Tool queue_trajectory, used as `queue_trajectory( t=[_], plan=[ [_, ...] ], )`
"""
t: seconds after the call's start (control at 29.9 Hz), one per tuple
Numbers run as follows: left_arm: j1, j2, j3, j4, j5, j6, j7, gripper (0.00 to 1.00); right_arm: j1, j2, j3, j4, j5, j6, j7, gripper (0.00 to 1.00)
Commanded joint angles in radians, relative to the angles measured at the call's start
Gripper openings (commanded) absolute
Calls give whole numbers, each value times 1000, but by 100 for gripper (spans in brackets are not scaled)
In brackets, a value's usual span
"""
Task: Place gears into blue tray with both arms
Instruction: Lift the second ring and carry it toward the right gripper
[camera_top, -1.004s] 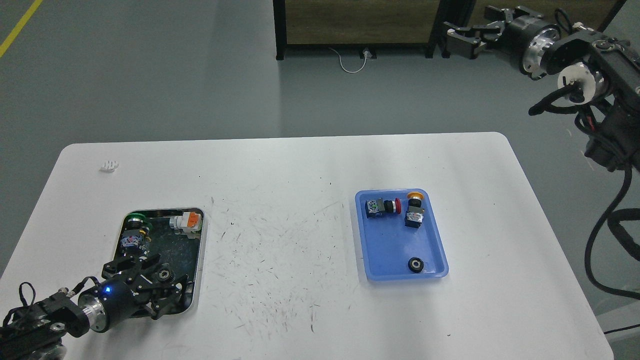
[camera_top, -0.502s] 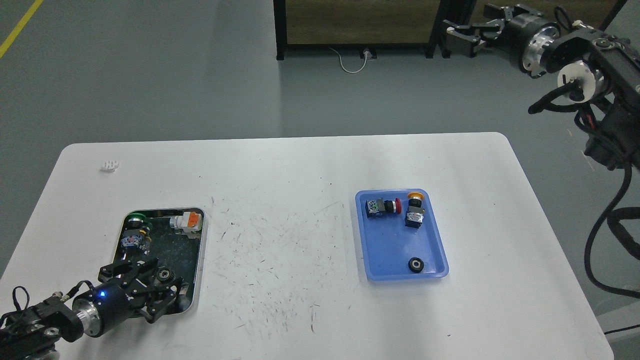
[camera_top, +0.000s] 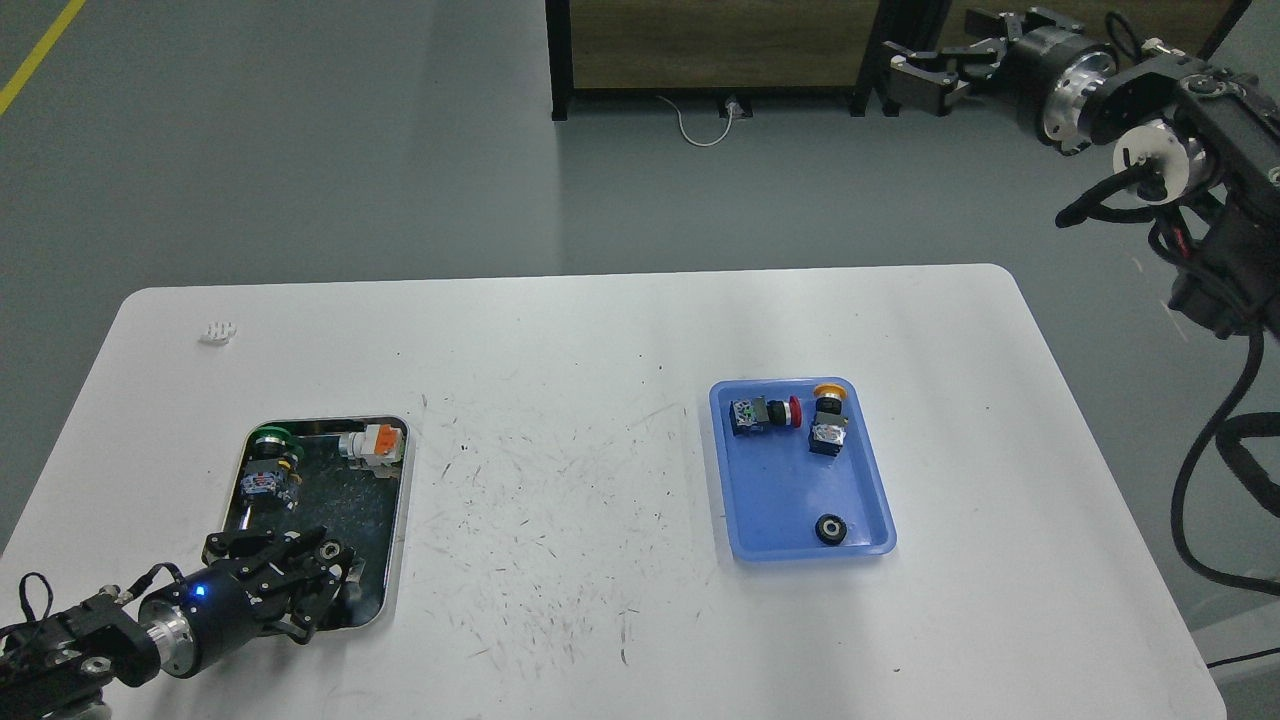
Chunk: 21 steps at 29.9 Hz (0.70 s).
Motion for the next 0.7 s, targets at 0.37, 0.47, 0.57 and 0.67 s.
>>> queue_trajectory(
  t=[0.37,0.47,0.57,0.67],
  plan=[
    [-232,203,-3,-187,-3,-124,81,24,-1,0,-3,-5,0,0,0,99],
    [-282,201,3,-302,15,-148,139,24,-3,0,-13,-5,0,0,0,99],
    [-365,176,70,-368,22,-156,159,24,-3,-8,-18,-6,0,0,2,99],
    [-478,100,215,-379,25,-156,158,24,-3,-23,-18,-6,0,0,2,99]
  ],
)
